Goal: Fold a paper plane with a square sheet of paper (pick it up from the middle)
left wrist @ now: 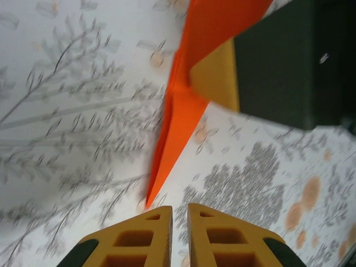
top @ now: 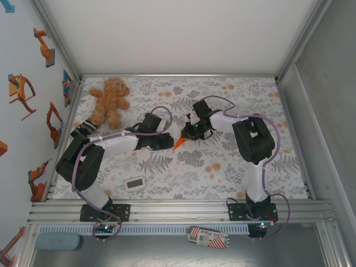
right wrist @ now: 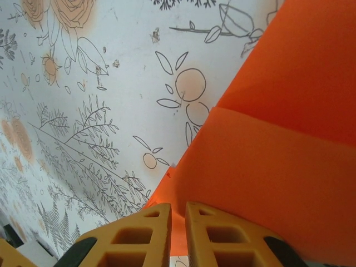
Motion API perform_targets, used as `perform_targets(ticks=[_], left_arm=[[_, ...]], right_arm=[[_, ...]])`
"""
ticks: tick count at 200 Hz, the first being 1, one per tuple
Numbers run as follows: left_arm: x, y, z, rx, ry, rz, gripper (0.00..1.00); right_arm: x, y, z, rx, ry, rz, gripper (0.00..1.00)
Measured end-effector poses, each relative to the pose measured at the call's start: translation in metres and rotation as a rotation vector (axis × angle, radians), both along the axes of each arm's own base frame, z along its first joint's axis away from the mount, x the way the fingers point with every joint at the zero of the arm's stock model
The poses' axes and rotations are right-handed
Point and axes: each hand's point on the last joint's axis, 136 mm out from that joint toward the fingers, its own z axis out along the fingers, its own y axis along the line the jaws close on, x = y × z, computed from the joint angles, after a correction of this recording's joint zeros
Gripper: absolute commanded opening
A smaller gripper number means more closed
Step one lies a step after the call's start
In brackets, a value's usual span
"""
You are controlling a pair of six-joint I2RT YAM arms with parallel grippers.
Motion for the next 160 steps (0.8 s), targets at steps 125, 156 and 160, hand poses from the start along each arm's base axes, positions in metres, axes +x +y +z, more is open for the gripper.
perform_targets(ticks=[125, 156, 160], left_arm=[[0.024, -0.031, -0.035, 0.024, 0.033, 0.004, 0.05], [0.023, -0.03, -0.041, 0.032, 0.043, 0.006, 0.03], [0.023, -0.03, -0.041, 0.032, 0.042, 0.006, 0.03]], right_arm=[[0.005, 0.003, 0.002, 0.02, -0.025, -0.002, 0.15], [0.005, 0.003, 0.003, 0.023, -0.024, -0.003, 0.14], [0.005, 0.003, 0.003, 0.023, -0.025, -0.004, 0.14]])
